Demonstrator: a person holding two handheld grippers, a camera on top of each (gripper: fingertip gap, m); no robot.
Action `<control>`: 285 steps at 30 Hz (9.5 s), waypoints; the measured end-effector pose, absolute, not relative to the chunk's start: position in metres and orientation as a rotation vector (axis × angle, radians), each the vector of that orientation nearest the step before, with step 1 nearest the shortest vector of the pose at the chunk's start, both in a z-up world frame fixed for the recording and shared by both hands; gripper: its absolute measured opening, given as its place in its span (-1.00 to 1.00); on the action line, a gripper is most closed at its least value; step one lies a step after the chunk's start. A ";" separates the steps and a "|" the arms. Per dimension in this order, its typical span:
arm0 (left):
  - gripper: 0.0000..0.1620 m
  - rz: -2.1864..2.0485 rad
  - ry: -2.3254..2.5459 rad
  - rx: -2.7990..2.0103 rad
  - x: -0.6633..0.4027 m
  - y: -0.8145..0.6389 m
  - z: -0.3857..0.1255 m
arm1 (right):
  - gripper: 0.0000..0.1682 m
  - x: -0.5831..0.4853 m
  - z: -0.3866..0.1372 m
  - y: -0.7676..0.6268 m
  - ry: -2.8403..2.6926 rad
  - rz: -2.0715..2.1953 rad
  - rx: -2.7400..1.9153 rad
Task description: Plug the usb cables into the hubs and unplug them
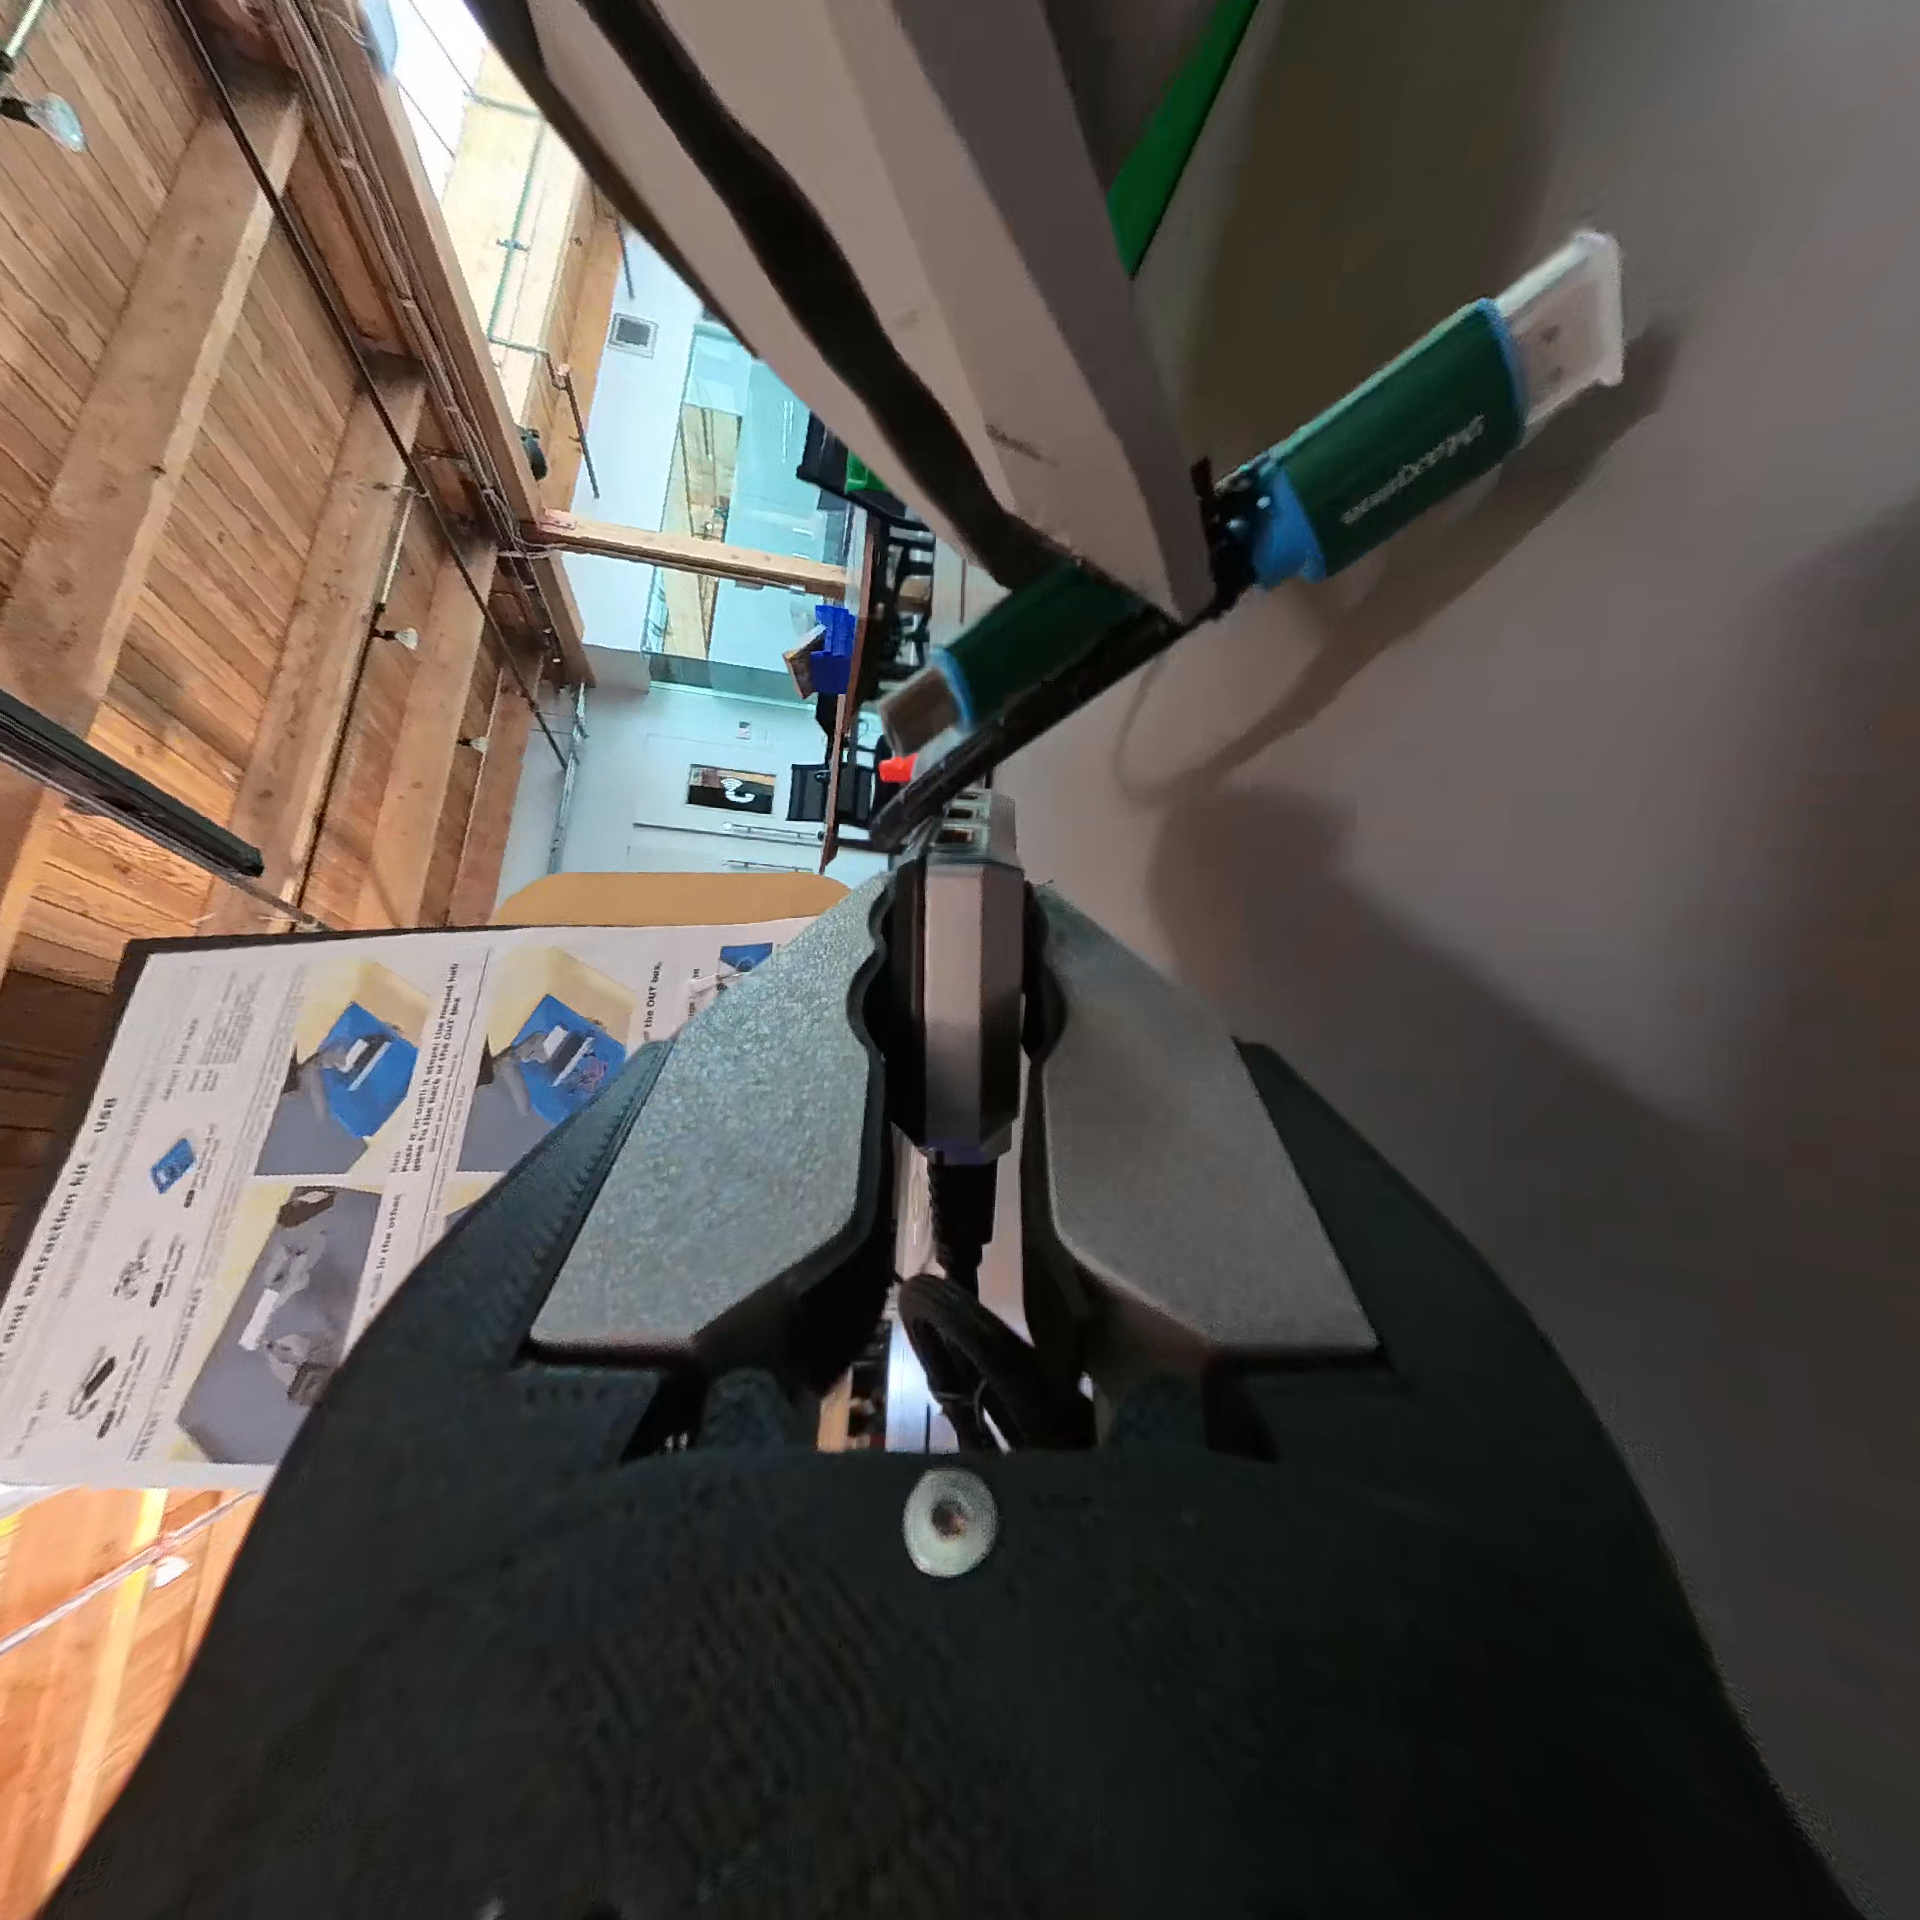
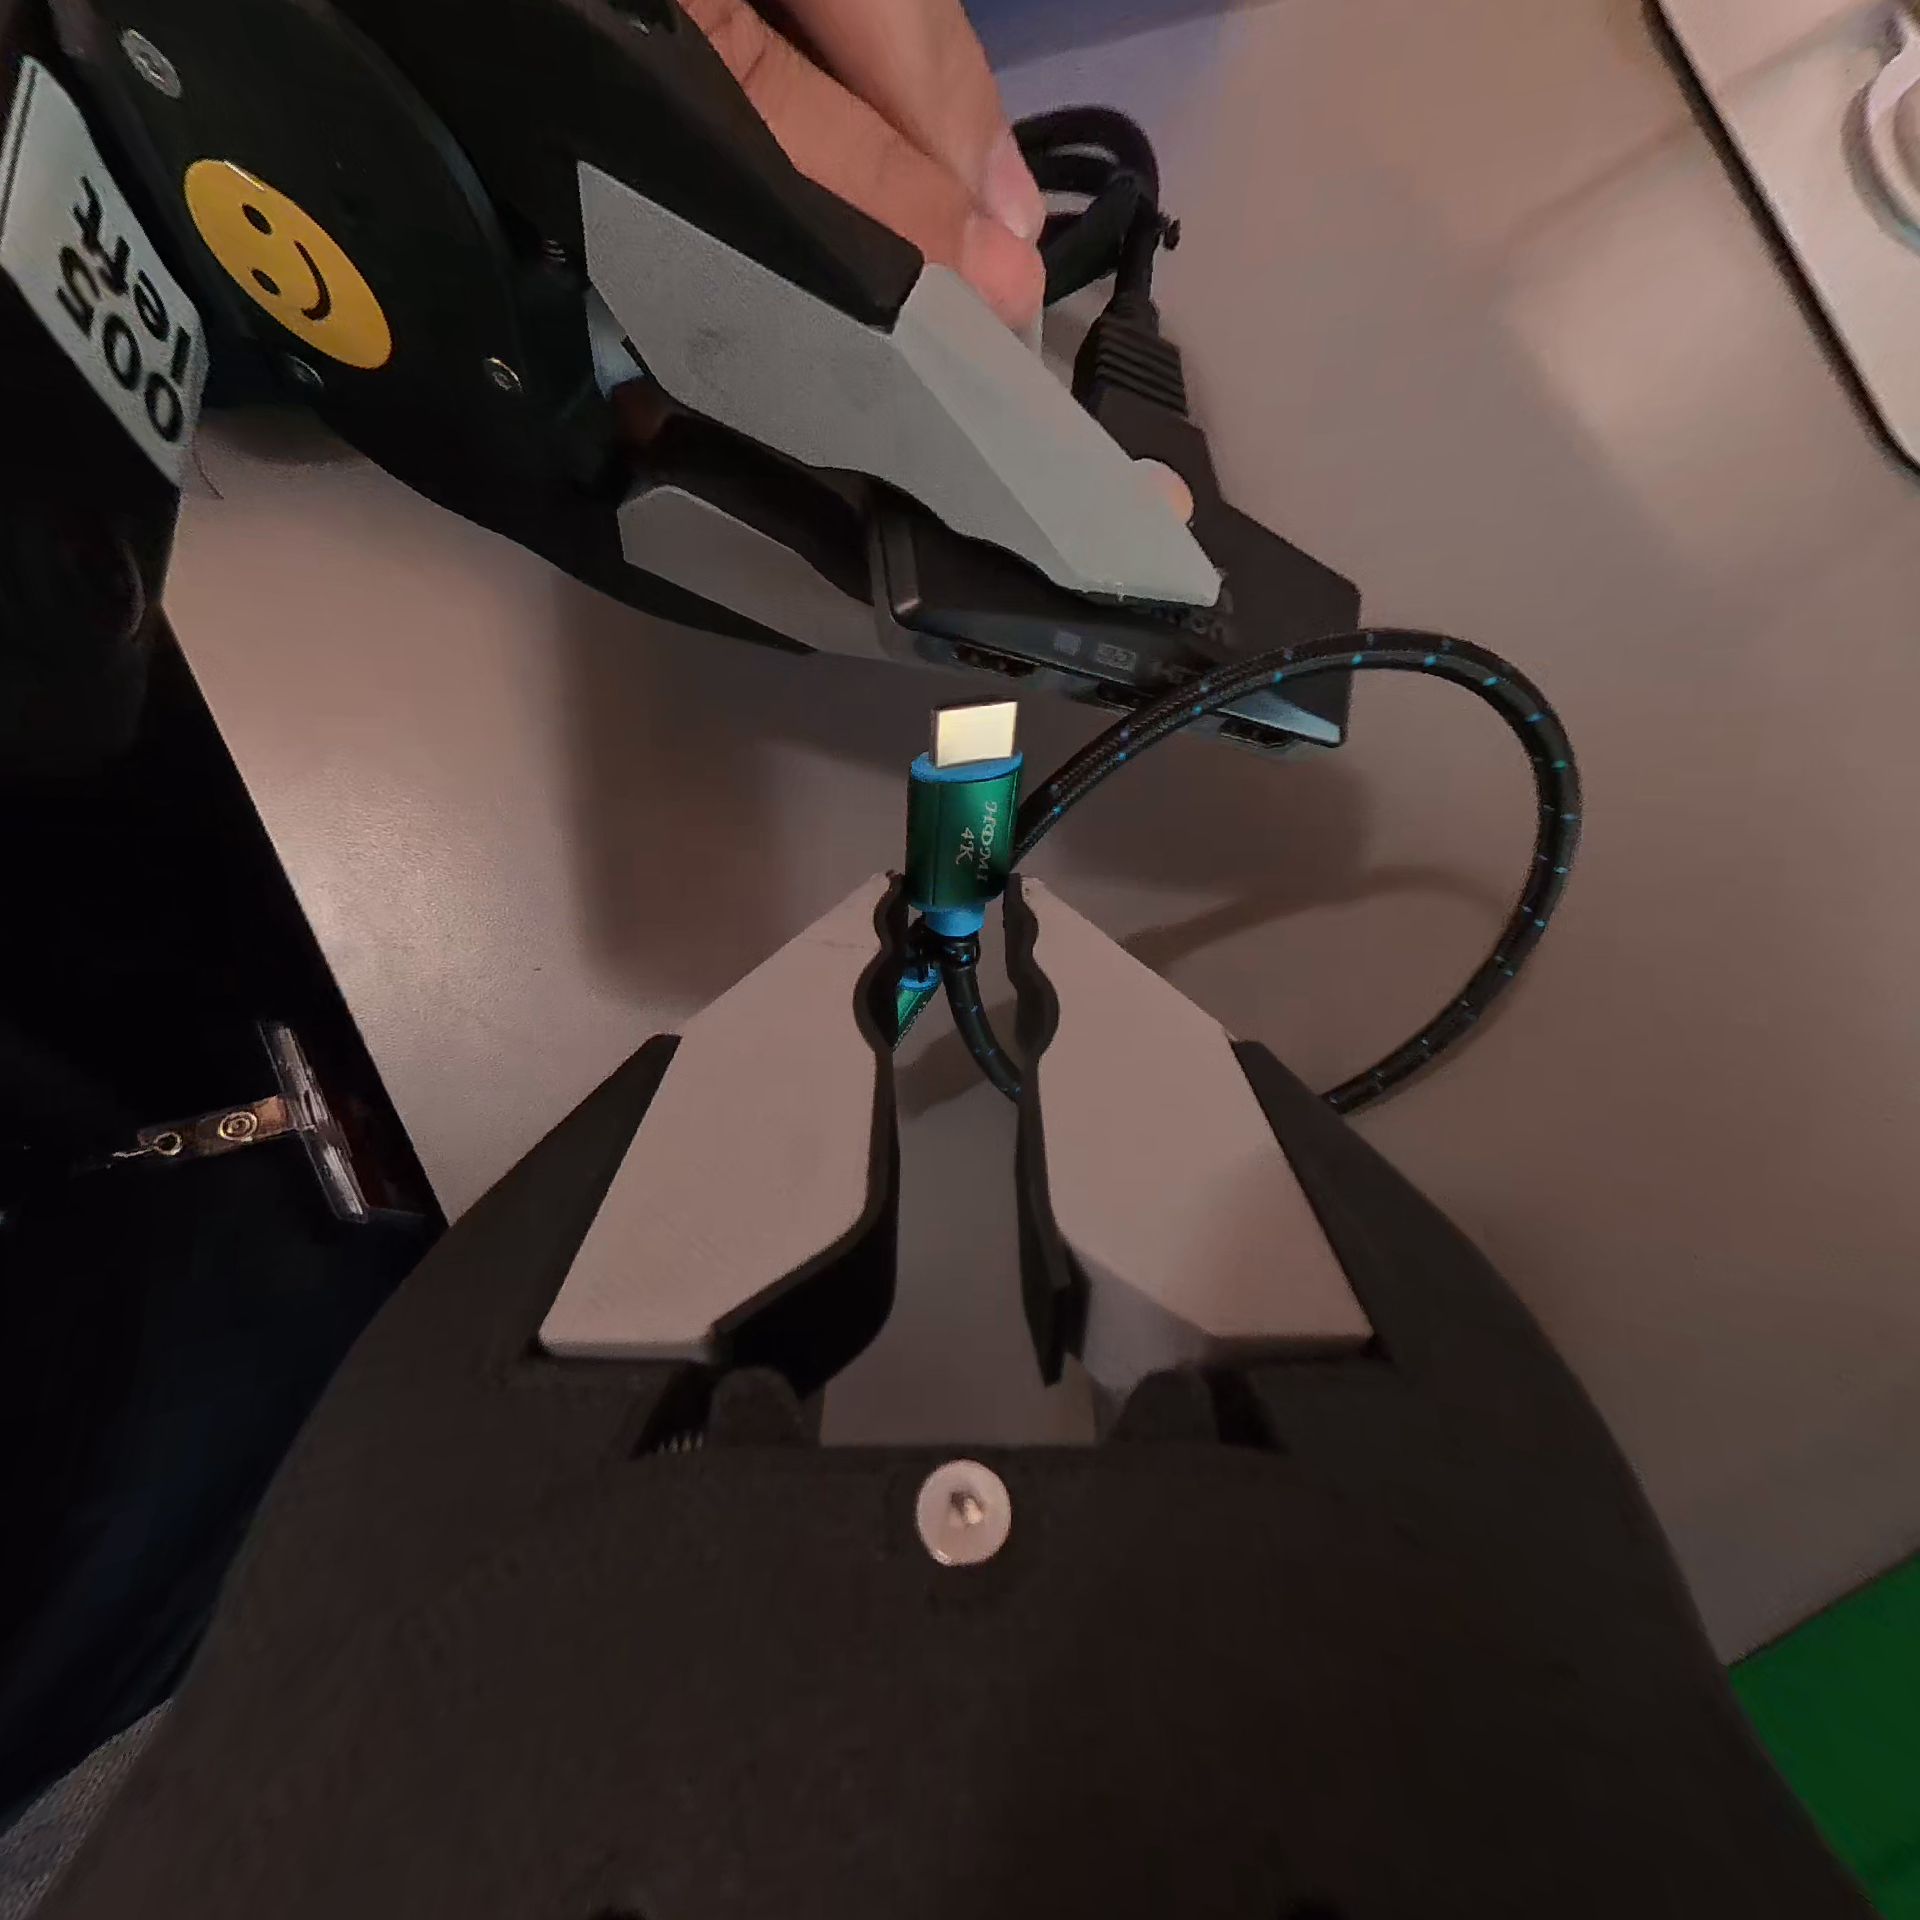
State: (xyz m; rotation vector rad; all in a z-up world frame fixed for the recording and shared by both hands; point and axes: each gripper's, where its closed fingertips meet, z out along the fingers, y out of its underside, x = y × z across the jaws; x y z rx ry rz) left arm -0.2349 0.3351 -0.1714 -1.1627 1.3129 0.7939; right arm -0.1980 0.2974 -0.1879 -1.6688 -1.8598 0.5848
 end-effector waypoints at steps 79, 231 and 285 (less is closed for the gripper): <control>-0.77 0.701 1.215 -1.319 -0.261 0.342 -0.169 | -0.64 -0.236 -0.238 0.313 -1.962 1.153 -2.057; -0.78 1.136 1.313 -1.387 -0.267 0.368 -0.204 | -0.80 -0.235 -0.214 0.323 -1.860 0.672 -1.946; -0.77 1.207 1.443 -1.312 -0.259 0.370 -0.221 | -0.80 -0.221 -0.228 0.326 -2.081 0.515 -2.034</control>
